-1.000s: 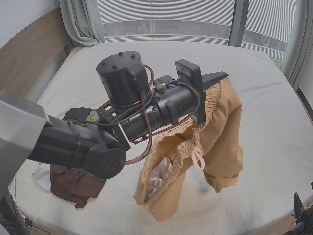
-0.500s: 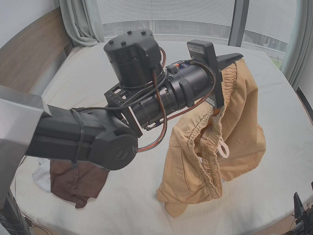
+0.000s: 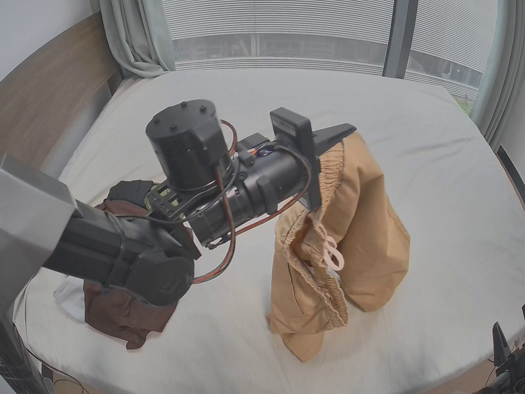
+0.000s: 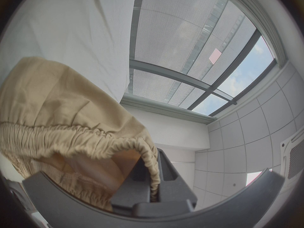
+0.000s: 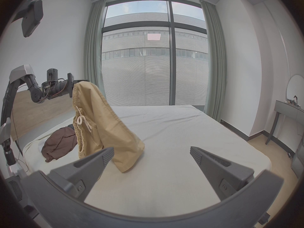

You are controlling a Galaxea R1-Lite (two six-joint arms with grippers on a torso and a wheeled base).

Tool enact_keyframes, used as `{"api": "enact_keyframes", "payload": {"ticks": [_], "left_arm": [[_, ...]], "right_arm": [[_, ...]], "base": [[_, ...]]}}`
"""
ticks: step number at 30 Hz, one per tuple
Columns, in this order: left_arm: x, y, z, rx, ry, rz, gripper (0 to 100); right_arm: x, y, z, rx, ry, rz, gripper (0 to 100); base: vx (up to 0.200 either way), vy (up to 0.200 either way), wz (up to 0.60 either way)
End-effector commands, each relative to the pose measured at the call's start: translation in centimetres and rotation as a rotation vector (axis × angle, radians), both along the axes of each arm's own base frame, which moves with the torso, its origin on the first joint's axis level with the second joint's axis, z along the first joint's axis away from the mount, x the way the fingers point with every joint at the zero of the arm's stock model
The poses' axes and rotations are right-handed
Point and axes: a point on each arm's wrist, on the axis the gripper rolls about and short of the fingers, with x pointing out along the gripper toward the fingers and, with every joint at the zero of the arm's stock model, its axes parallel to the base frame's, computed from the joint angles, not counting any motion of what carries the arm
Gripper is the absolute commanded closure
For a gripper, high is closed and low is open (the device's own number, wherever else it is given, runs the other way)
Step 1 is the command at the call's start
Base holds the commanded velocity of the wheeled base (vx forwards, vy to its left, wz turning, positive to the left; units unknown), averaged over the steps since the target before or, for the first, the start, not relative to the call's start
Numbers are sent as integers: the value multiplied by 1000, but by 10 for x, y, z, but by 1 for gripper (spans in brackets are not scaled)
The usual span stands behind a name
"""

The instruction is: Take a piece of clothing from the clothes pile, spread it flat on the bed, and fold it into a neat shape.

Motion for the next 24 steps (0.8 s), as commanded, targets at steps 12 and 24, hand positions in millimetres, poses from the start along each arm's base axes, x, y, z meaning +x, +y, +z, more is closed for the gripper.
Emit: {"api": "enact_keyframes", "payload": {"ticks": [12, 24], "left_arm": [[-3, 88, -27, 103, -128, 207, 100], [4, 159, -61, 241, -179, 268, 100]], "right_arm": [[1, 0, -5, -2, 15, 1, 0], [1, 0, -5, -3, 15, 3, 0]], "base": [[0, 0, 0], [0, 0, 0]]}}
